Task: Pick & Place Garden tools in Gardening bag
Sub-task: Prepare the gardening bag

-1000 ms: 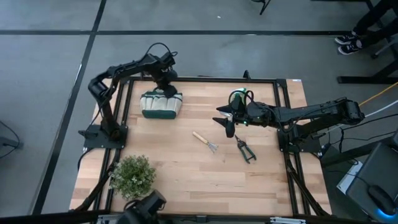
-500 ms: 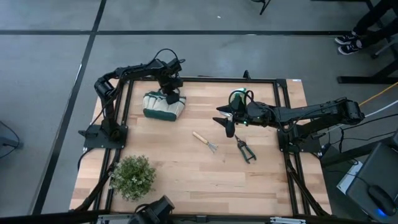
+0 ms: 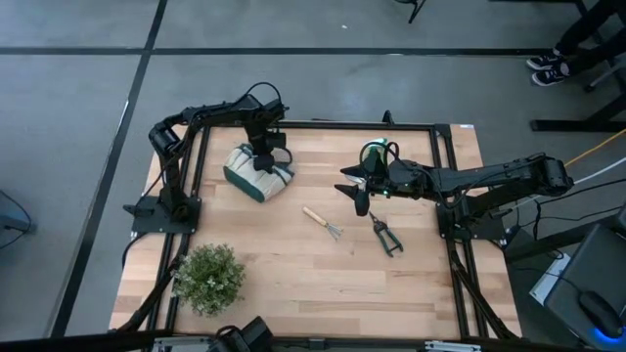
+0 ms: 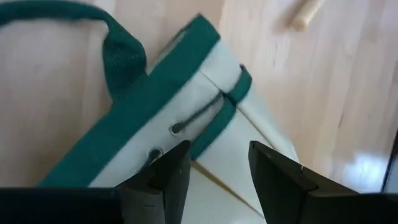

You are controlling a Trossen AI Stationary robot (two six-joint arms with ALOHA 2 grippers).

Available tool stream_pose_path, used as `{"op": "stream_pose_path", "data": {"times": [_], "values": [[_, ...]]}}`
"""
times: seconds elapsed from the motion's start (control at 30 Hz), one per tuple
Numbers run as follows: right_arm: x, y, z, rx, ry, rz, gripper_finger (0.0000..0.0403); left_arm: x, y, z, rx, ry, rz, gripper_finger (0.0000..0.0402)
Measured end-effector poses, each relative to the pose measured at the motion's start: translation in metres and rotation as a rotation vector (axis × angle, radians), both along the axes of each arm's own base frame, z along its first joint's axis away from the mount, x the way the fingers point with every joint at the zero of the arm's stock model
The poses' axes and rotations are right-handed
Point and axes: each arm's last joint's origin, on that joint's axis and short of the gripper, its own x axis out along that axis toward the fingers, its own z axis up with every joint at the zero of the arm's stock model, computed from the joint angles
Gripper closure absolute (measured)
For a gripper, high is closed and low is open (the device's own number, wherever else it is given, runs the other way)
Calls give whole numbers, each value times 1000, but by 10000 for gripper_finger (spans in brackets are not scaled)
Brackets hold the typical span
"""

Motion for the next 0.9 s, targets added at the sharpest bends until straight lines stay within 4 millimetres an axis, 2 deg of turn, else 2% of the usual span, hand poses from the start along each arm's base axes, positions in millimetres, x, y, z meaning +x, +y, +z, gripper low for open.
{"op": "stream_pose_path", "data": {"times": [0.37, 0.67, 0.9], "values": [[0, 0, 0, -1, 4, -2, 135, 18, -20, 1, 45, -95, -213, 243], [-1, 0, -2, -1, 24, -1, 135, 33, -39, 0, 164, -173, -536, 243], [-1, 0, -2, -1, 24, -1, 135, 45, -43, 0, 264, -197, -565, 243]]}}
